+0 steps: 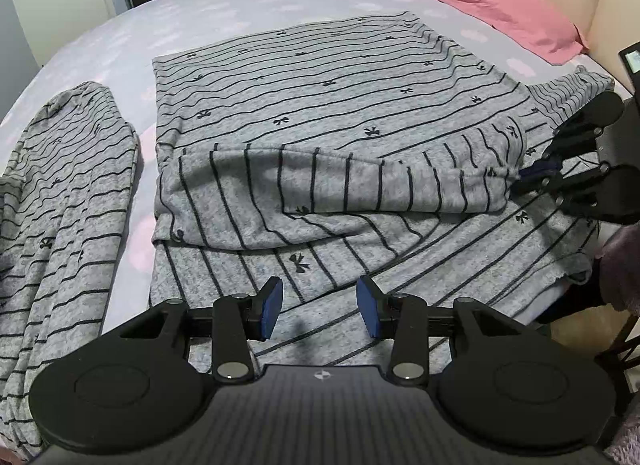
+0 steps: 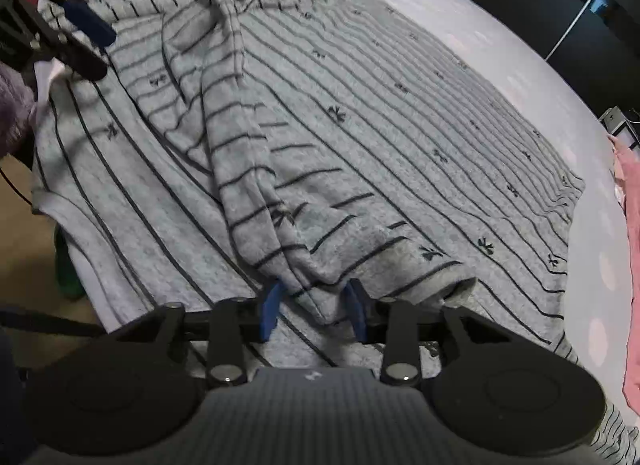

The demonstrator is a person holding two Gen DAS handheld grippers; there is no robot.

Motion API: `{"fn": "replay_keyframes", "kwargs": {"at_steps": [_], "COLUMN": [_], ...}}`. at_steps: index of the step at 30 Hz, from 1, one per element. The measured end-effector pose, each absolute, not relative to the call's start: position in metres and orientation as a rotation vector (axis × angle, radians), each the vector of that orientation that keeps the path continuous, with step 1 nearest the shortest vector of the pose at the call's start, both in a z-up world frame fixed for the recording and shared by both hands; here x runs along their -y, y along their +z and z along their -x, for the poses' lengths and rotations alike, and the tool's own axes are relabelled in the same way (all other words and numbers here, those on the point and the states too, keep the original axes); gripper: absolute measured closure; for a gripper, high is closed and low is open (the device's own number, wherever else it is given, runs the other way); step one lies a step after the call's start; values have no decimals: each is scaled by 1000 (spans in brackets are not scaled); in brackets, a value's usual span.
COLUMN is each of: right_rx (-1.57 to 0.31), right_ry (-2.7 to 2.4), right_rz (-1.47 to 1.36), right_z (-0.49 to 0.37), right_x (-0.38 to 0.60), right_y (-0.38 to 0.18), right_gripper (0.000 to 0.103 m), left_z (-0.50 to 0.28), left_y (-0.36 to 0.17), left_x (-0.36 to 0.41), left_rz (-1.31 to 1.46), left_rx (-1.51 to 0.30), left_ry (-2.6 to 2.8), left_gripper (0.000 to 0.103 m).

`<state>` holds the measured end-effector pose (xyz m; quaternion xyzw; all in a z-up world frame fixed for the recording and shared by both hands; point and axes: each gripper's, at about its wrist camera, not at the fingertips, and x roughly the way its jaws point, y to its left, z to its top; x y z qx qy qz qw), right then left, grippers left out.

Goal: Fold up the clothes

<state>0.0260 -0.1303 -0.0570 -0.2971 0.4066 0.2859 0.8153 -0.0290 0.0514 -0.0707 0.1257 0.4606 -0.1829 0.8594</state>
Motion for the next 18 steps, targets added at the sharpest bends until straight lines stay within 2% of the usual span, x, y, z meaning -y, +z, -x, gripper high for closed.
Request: {"fn": "replay_keyframes", "kwargs": {"at_steps": [6,11,18], "right_rx": [-793,-721,-834], "right_ry": [549,522,592], "right_rz": [528,423,174], "right_z": [-26,-23,-19], "right_x": [140,151,171], "right_y": [-14,39,76], "right_gripper": [97,97,98], "left_z": [25,-3,-75], "left_y": [-60,-23,-11], "left_x": [-62,-94,-125], "left_rz": [-300,-235,-120], "left_rx": [-950,-937,-1041], "left_ry": [-360,-352,-299], "left_gripper": [65,64,60]}}
